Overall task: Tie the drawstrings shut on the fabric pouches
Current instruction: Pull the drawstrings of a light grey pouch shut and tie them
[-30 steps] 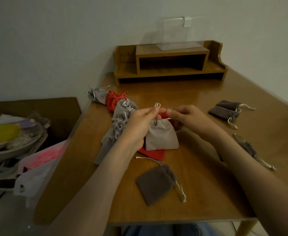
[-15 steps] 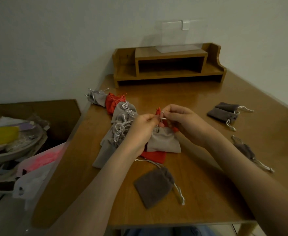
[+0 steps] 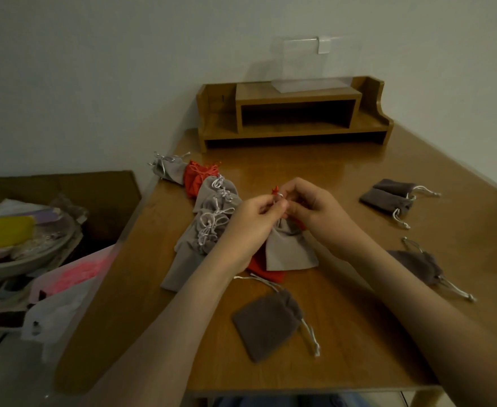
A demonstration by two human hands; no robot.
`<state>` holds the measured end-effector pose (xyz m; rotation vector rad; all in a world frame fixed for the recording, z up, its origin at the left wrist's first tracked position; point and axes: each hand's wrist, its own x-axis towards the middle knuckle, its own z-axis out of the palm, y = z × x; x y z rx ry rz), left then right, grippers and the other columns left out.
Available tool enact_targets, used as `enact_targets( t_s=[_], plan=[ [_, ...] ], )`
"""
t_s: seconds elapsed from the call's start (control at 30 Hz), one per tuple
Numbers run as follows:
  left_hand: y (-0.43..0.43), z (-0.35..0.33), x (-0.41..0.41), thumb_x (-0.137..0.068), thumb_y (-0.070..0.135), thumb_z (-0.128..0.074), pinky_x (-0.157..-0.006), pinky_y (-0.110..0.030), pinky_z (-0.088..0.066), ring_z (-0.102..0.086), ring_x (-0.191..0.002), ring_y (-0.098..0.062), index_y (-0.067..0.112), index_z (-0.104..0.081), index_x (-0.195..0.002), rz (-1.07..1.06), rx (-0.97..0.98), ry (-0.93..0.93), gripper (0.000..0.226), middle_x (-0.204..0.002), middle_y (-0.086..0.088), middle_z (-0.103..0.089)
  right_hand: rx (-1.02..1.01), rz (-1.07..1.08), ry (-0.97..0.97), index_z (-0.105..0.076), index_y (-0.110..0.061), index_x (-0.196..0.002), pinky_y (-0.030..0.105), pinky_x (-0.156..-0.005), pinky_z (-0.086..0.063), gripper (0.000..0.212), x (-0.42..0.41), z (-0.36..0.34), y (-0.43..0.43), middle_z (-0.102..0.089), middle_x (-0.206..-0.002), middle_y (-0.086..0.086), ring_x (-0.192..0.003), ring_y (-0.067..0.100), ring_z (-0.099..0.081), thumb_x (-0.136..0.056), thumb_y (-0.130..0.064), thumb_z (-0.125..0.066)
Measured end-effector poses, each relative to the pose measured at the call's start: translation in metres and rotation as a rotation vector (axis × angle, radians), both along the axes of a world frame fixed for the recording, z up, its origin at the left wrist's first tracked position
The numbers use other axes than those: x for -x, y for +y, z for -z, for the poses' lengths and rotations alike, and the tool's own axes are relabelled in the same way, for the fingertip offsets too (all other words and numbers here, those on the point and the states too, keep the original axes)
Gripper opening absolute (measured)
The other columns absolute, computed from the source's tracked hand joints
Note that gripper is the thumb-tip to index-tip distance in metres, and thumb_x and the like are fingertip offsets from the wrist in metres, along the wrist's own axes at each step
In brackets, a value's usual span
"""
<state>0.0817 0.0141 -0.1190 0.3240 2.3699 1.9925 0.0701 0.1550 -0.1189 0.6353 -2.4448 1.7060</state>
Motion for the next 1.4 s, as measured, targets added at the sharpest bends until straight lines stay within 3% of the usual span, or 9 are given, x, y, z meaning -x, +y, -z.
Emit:
enact_targets(
  t_s=[0.23, 0.43, 0.6, 0.7, 0.83, 0.9, 1.1, 1.23, 1.4],
  plan=[
    [0.000, 0.006, 0.001, -0.096, 0.025, -0.055, -0.069, -0.009, -0.045, -0.063, -0.080, -0.006, 0.010, -0.071, -0.091, -0.099, 0.014, 0.032, 0.023, -0.081, -0.002, -0.068, -0.034, 0.024, 0.065, -0.048, -0.021, -0.103, 0.029, -0.058, -0.052, 0.014, -0.003, 0.001, -0.003, -0.063, -0.079, 0.002, -0.065, 0.013, -0.060, -0.095, -0.010, -0.053],
    [0.002, 0.003, -0.002, -0.096, 0.021, -0.054, -0.066, -0.008, -0.047, -0.066, -0.077, 0.000, 0.012, -0.067, -0.073, -0.086, -0.095, -0.034, 0.027, -0.082, -0.002, -0.071, 0.016, 0.001, -0.028, -0.056, -0.014, -0.089, 0.027, -0.054, -0.048, 0.011, -0.003, -0.002, -0.003, -0.060, -0.072, 0.002, -0.058, 0.012, -0.055, -0.095, -0.006, -0.053],
    [0.002, -0.001, -0.003, -0.097, 0.024, -0.051, -0.073, -0.029, -0.049, -0.066, -0.076, -0.014, 0.017, -0.068, -0.072, -0.107, -0.200, -0.151, 0.031, -0.072, 0.001, -0.070, 0.075, -0.023, -0.063, -0.059, -0.013, -0.086, 0.024, -0.051, -0.042, 0.018, -0.005, -0.003, -0.004, -0.057, -0.071, 0.002, -0.057, 0.011, -0.050, -0.097, -0.005, -0.048],
    [0.003, -0.004, -0.003, -0.098, 0.025, -0.050, -0.072, -0.031, -0.051, -0.066, -0.073, -0.015, 0.018, -0.068, -0.067, -0.109, -0.203, -0.156, 0.036, -0.070, 0.001, -0.070, 0.105, 0.051, -0.043, -0.060, -0.018, -0.086, 0.023, -0.051, -0.042, 0.021, -0.005, 0.000, -0.008, -0.058, -0.073, 0.003, -0.056, 0.008, -0.050, -0.099, -0.009, -0.046],
    [0.002, -0.005, -0.003, -0.100, 0.025, -0.048, -0.075, -0.040, -0.052, -0.065, -0.076, -0.021, 0.020, -0.068, -0.072, -0.136, -0.175, -0.166, 0.035, -0.075, -0.003, -0.070, 0.006, 0.166, 0.048, -0.049, -0.023, -0.109, 0.020, -0.054, -0.050, 0.016, 0.000, 0.004, -0.011, -0.063, -0.080, 0.005, -0.062, 0.006, -0.059, -0.096, -0.014, -0.053],
    [0.003, -0.004, -0.003, -0.101, 0.026, -0.046, -0.075, -0.038, -0.049, -0.062, -0.078, -0.024, 0.018, -0.067, -0.077, -0.142, -0.125, -0.148, 0.033, -0.082, -0.008, -0.068, -0.053, 0.175, 0.055, -0.049, -0.026, -0.115, 0.016, -0.054, -0.050, 0.022, 0.001, 0.004, -0.010, -0.063, -0.082, 0.003, -0.062, 0.002, -0.059, -0.096, -0.016, -0.054],
    [0.003, -0.003, -0.003, -0.100, 0.026, -0.046, -0.074, -0.033, -0.047, -0.060, -0.081, -0.019, 0.020, -0.066, -0.083, -0.138, -0.045, -0.083, 0.027, -0.085, -0.003, -0.067, 0.006, 0.225, 0.038, -0.057, -0.023, -0.088, 0.026, -0.058, -0.054, 0.012, 0.001, 0.006, -0.011, -0.066, -0.079, 0.000, -0.063, 0.007, -0.061, -0.095, -0.014, -0.055],
    [0.001, -0.003, 0.001, -0.098, 0.021, -0.051, -0.071, -0.031, -0.046, -0.057, -0.071, -0.015, 0.015, -0.067, -0.081, -0.125, -0.109, -0.158, 0.024, -0.074, 0.002, -0.066, -0.020, 0.178, 0.106, -0.055, -0.015, -0.091, 0.017, -0.056, -0.052, 0.009, -0.003, 0.004, -0.010, -0.064, -0.078, 0.003, -0.062, 0.002, -0.059, -0.096, -0.009, -0.052],
    [-0.003, -0.002, 0.002, -0.095, 0.019, -0.056, -0.087, -0.032, -0.049, -0.063, -0.085, -0.013, 0.016, -0.067, -0.079, -0.123, -0.155, -0.115, 0.020, -0.075, 0.006, -0.067, 0.020, 0.146, 0.067, -0.055, -0.015, -0.101, 0.015, -0.060, -0.050, 0.007, -0.001, 0.000, -0.009, -0.064, -0.082, 0.000, -0.069, -0.001, -0.062, -0.095, -0.010, -0.053]
  ],
)
